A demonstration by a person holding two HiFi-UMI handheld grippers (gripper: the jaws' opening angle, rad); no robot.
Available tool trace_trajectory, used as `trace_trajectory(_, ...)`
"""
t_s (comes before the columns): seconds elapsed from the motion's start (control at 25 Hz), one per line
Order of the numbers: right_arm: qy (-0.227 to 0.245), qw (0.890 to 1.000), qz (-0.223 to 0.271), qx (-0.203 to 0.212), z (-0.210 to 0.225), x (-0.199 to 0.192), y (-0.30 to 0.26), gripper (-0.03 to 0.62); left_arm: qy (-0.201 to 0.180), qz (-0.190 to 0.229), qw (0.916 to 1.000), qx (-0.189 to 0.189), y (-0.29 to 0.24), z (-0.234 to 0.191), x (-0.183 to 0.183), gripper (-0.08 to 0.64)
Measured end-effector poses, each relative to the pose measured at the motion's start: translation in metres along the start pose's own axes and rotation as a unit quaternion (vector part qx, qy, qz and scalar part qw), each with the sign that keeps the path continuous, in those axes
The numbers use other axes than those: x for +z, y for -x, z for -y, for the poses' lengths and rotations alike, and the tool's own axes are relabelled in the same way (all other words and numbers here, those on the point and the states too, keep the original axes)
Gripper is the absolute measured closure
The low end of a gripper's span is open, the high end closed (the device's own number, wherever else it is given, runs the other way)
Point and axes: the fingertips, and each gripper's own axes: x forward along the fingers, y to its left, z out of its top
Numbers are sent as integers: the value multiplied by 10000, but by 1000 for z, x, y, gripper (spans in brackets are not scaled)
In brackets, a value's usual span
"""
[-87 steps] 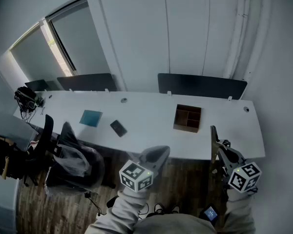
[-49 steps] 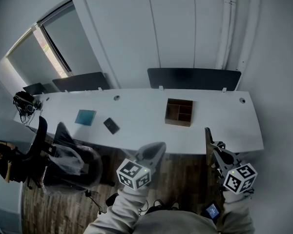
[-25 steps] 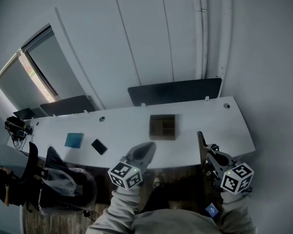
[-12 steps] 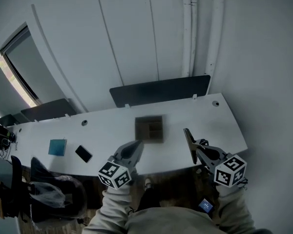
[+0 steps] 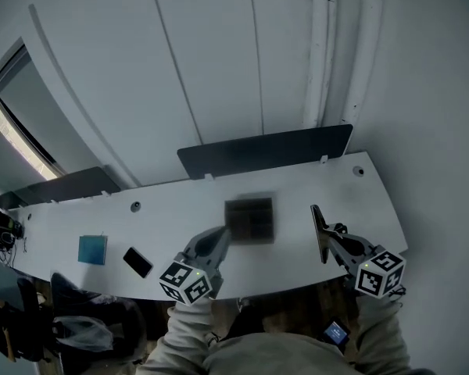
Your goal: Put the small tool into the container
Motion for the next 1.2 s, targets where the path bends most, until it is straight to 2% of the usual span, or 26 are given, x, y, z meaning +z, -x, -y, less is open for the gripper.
trace_trajectory(0.16,65,9999,-70,28,3,26,-53,571,18,-23,9998,206,-10,-67,14,558)
trace_trajectory(0.28,70,9999,-110,30,7,46,-97,571,71,-80,9999,134,-25,-106,20,558)
trace_trajectory(0.4,69,9999,-157,20,8,61,-139,571,-48,-326,9994,-46,-44,-134,16,558)
trace_trajectory(0.68,100,9986,-465,-228,24,67,-202,571,-193,-733,9963,-395,-69,-178,-11,558)
trace_trajectory(0.88,91,9966,-748,-345,39,65,-230,571,210,-775,9959,-406,-75,-212,-32,558)
trace_trajectory(1.0,-12,9967,-735,-357,45,68,-240,571,240,-925,9948,-343,-78,-225,-40,558)
trace_trajectory(1.2,249,9957,-880,-143,48,67,-247,571,198,-1028,9941,-269,-82,-222,-45,558)
